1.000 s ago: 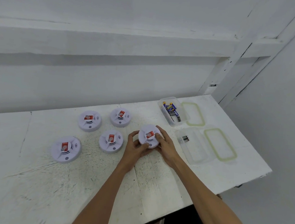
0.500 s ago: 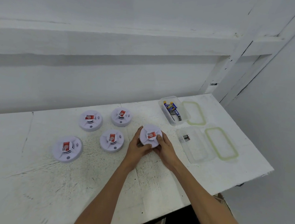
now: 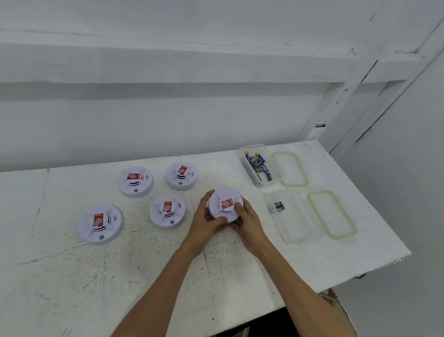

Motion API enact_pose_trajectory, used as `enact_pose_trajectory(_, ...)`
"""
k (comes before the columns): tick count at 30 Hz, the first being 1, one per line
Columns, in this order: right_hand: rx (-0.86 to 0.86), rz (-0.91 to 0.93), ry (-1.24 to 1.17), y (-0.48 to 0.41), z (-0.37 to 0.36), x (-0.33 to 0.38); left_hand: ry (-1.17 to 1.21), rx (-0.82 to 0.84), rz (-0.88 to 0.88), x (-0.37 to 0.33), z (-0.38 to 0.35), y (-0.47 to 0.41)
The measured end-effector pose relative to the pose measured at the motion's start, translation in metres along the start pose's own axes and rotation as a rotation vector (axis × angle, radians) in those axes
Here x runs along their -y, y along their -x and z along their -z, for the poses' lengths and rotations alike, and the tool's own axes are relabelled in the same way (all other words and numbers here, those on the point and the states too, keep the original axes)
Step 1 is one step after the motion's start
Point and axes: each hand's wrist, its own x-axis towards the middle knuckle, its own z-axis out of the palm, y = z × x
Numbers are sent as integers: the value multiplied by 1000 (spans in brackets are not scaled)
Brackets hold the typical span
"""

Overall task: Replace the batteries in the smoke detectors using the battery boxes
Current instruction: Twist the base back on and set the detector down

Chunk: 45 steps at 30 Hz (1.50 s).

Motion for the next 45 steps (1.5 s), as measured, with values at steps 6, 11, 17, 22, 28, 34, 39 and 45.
enact_pose_trajectory(6, 14, -8, -16, 2, 0, 2, 20, 18, -3, 1, 2, -1)
enact_pose_trajectory(11, 12, -17, -40, 3, 2, 1, 46, 57, 11, -2, 3, -2)
enact_pose_trajectory(17, 11, 3, -11, 1, 1, 1, 244, -2, 138, -4, 7, -4)
enact_pose_trajectory(22, 20, 15, -18, 1, 1, 1, 230, 8, 112, -1, 8, -1)
enact_pose_trajectory(28, 37, 16, -40, 3, 1, 3, 237, 21, 99, -2, 10, 1)
enact_pose_trajectory(34, 37, -2, -59, 2, 1, 2, 241, 24, 102, -2, 9, 0)
enact_pose_trajectory(39, 39, -5, -54, 2, 1, 1, 236, 31, 94, -2, 9, 0)
enact_pose_trajectory(45, 49, -7, -70, 2, 1, 1, 231, 37, 93, -2, 10, 1)
